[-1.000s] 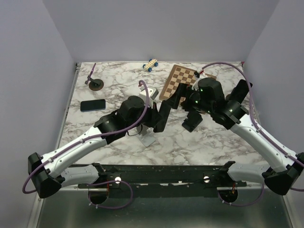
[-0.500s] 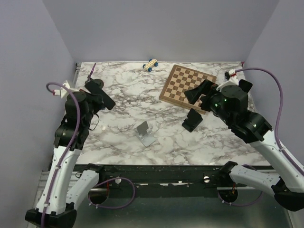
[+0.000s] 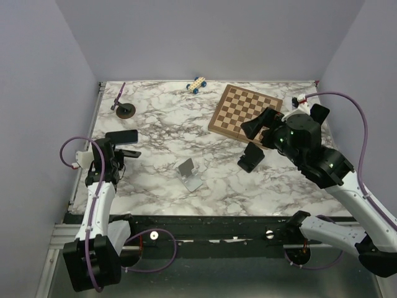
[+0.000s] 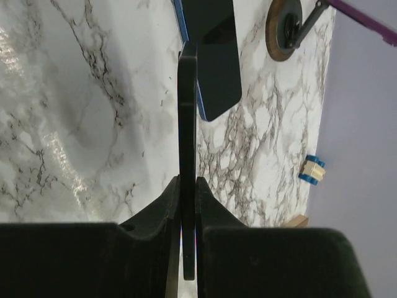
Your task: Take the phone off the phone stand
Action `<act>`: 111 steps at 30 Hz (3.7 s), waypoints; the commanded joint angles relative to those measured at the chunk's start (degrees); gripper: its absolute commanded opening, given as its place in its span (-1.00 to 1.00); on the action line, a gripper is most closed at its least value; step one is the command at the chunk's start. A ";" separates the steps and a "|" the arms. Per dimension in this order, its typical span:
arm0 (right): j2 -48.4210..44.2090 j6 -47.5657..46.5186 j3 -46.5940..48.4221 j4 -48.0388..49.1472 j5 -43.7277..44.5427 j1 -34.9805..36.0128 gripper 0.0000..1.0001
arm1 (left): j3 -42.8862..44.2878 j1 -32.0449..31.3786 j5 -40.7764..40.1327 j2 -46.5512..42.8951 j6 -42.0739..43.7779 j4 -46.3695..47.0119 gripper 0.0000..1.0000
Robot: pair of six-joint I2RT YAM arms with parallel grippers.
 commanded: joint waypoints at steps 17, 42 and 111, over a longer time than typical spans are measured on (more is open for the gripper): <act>-3.26 1.18 -0.50 -4.24 2.35 0.29 1.00 | -8.78 8.74 9.27 22.51 -8.34 40.24 -1.00; -0.82 0.64 0.37 -4.39 2.36 0.26 1.00 | -6.65 10.57 12.53 31.68 -5.26 44.53 -0.78; 24.73 -7.39 5.75 5.64 3.07 -30.84 1.00 | 26.72 -16.03 39.01 9.23 35.64 16.48 0.84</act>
